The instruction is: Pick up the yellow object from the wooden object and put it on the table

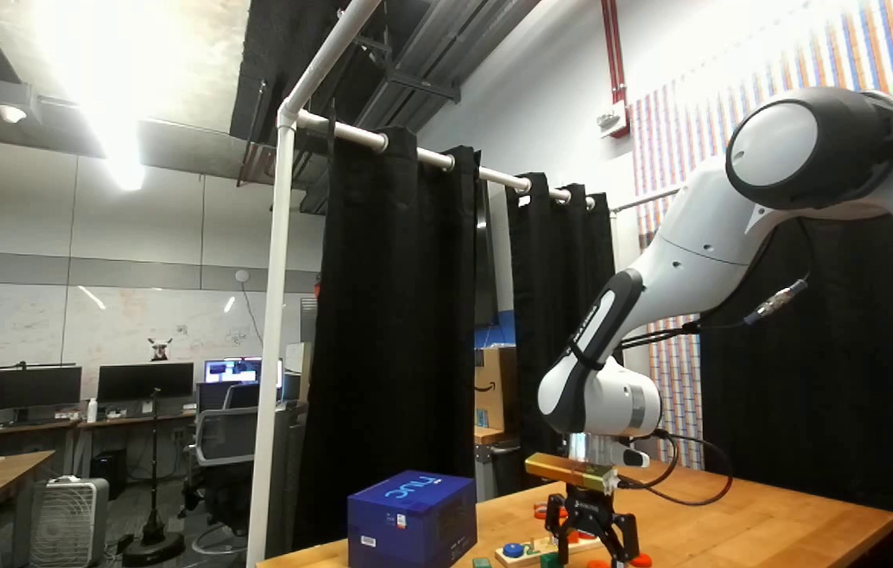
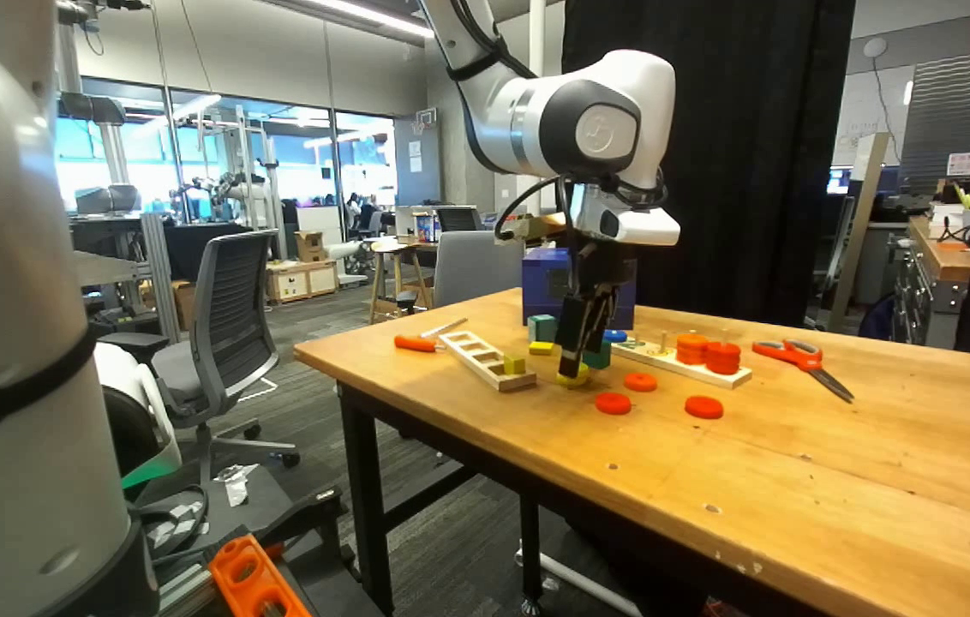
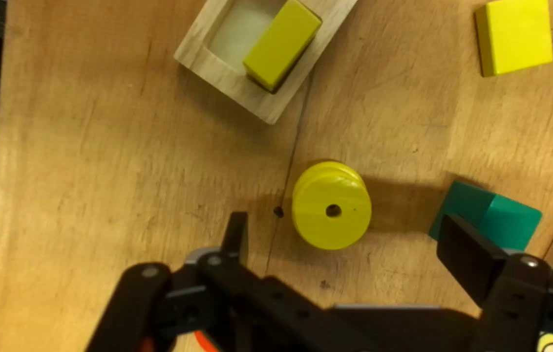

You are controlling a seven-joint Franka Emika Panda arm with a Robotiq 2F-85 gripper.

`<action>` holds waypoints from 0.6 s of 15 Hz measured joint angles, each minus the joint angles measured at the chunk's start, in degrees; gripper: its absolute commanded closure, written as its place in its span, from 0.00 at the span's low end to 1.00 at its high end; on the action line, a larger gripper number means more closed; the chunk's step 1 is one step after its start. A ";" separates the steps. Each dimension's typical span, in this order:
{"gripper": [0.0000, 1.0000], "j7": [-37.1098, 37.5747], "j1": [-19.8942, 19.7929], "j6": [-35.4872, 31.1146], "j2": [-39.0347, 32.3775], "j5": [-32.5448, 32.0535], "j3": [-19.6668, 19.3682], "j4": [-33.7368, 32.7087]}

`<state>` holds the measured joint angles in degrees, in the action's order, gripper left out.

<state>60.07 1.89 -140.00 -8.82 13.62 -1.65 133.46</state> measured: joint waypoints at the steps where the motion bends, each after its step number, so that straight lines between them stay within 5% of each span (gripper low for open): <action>1: 0.00 0.00 0.00 0.13 0.91 -0.02 -0.02 0.30; 5: 0.00 0.02 -0.21 5.63 8.55 -4.13 -0.35 2.40; 9: 0.00 -6.20 -0.95 21.29 20.59 -10.79 -0.19 4.09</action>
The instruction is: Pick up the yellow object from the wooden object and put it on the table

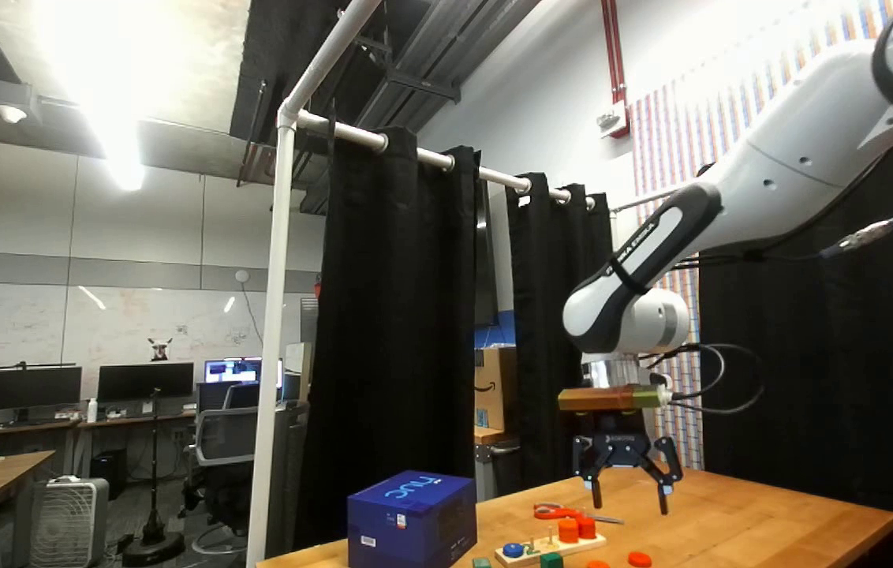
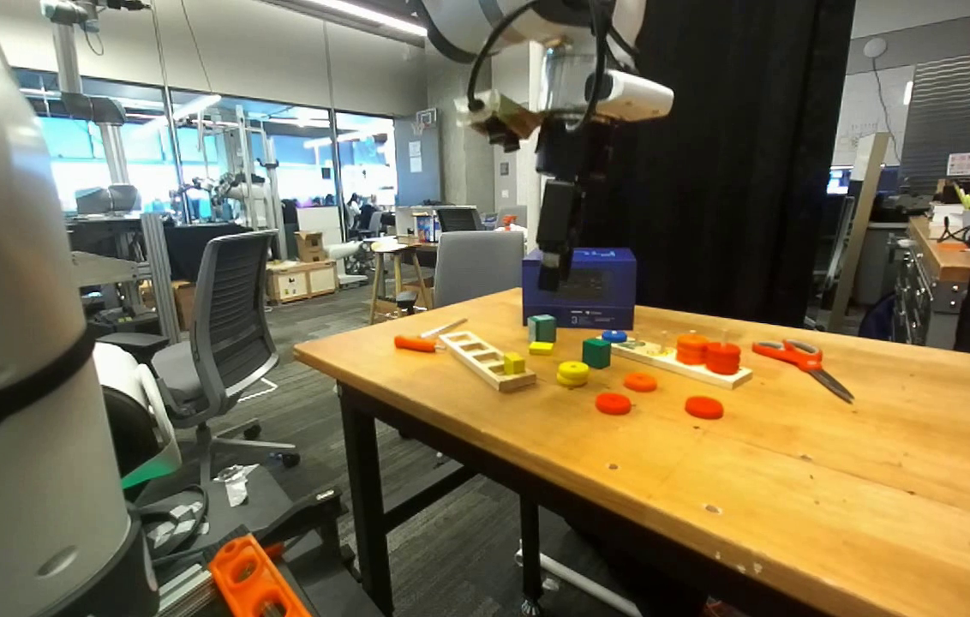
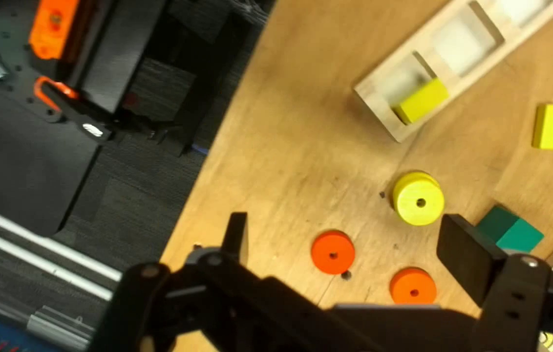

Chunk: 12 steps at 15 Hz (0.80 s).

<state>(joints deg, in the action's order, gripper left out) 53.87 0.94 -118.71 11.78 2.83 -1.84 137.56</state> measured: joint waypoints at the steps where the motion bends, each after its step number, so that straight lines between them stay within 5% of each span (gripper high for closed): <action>1: 0.00 -2.40 -0.20 4.14 3.06 -1.07 0.08 0.20; 6: 0.00 -16.58 -0.82 18.35 14.84 -4.76 0.34 0.59; 12: 0.00 -34.23 -0.98 22.53 20.69 -6.96 1.18 1.64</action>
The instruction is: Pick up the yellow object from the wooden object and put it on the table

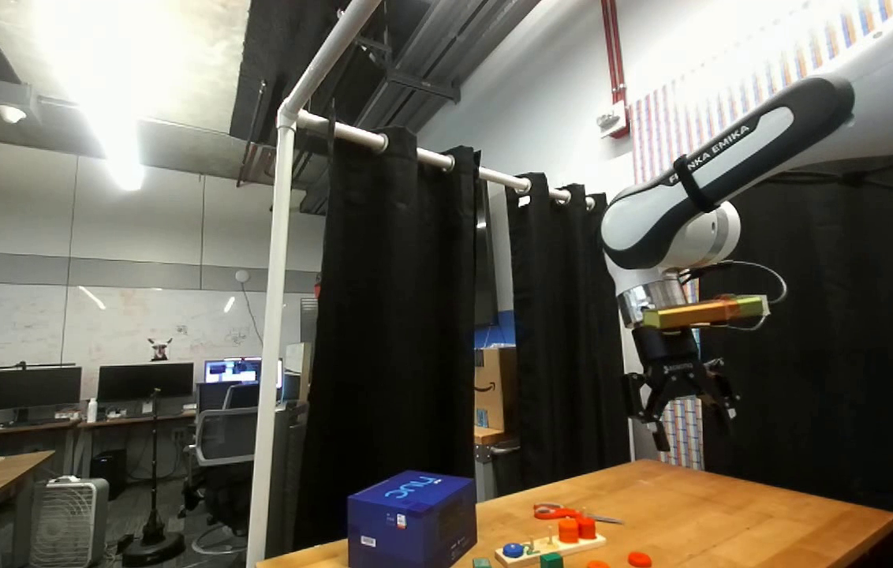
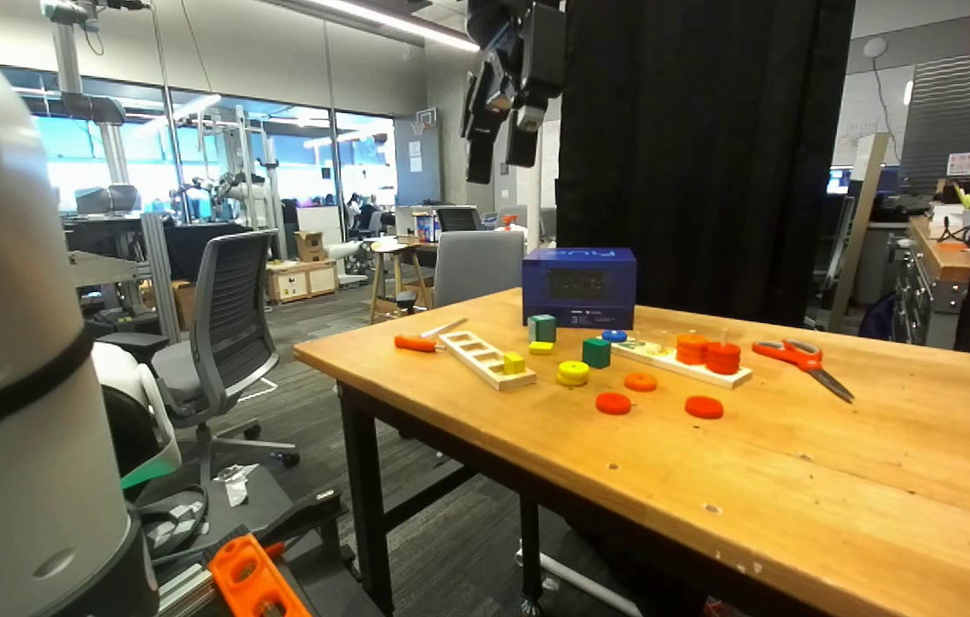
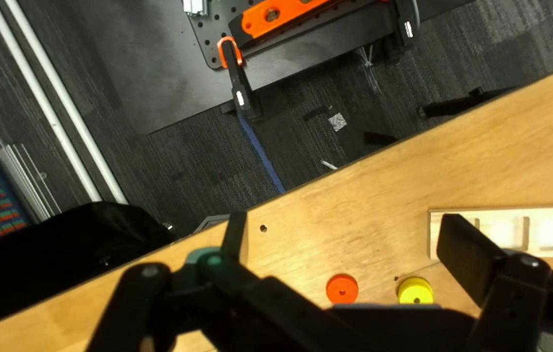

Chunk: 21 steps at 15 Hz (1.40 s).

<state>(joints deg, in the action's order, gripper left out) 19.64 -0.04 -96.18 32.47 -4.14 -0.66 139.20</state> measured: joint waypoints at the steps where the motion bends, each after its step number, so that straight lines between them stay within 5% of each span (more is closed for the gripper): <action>1: 0.00 -2.57 0.01 0.15 0.74 -0.36 0.35 0.35; 11: 0.00 -22.85 3.10 -0.45 17.59 -2.01 1.52 9.77; 16: 0.00 -24.54 3.79 -1.66 24.91 4.37 -3.04 11.08; 21: 0.00 -24.58 3.70 -1.51 24.76 4.65 -2.96 11.37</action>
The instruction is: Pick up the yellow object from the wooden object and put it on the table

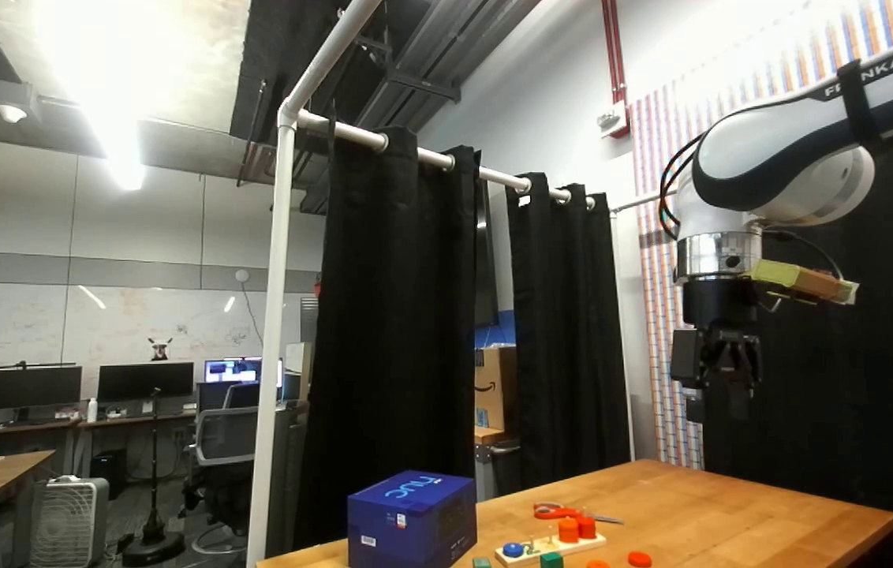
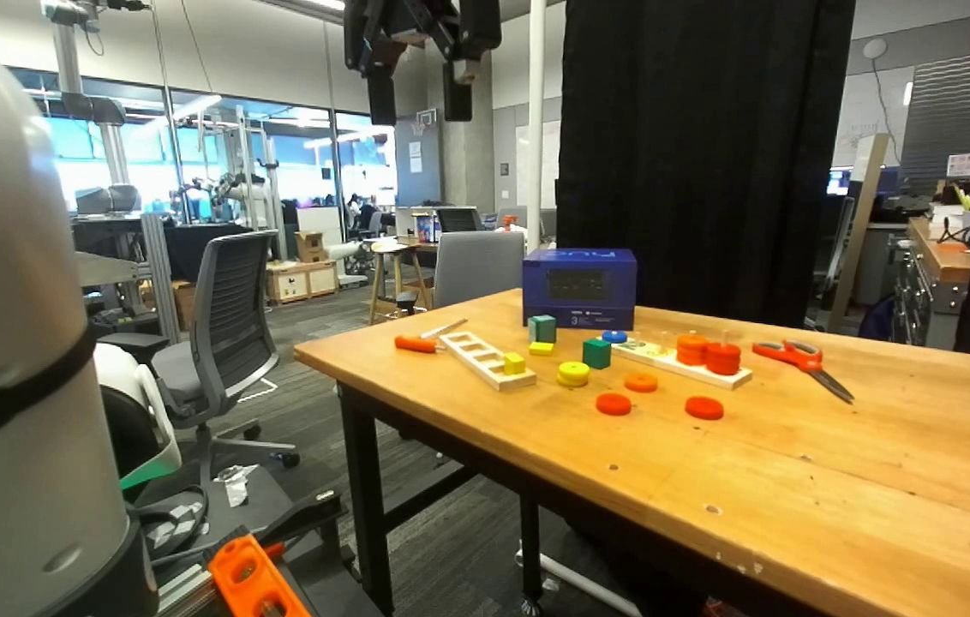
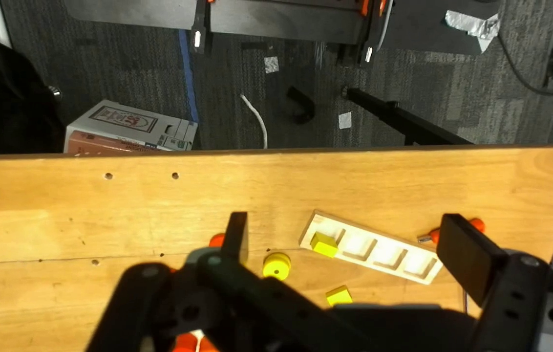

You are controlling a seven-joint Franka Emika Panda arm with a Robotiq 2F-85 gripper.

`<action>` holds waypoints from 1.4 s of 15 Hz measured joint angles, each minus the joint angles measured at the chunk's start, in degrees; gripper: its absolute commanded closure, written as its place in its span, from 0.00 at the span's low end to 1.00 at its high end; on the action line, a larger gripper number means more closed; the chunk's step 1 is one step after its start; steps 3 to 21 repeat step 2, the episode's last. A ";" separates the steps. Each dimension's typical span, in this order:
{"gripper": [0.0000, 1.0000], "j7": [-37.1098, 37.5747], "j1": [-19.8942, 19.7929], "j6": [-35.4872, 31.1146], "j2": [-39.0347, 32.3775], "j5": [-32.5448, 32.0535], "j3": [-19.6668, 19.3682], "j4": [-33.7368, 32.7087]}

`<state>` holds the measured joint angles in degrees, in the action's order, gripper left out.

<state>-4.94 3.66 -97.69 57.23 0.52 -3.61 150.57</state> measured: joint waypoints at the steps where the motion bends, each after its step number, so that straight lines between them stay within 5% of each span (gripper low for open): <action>1: 0.00 0.00 0.00 0.00 -0.03 0.00 0.03 0.00; 21: 0.00 0.00 0.00 0.00 -0.04 0.00 0.02 0.00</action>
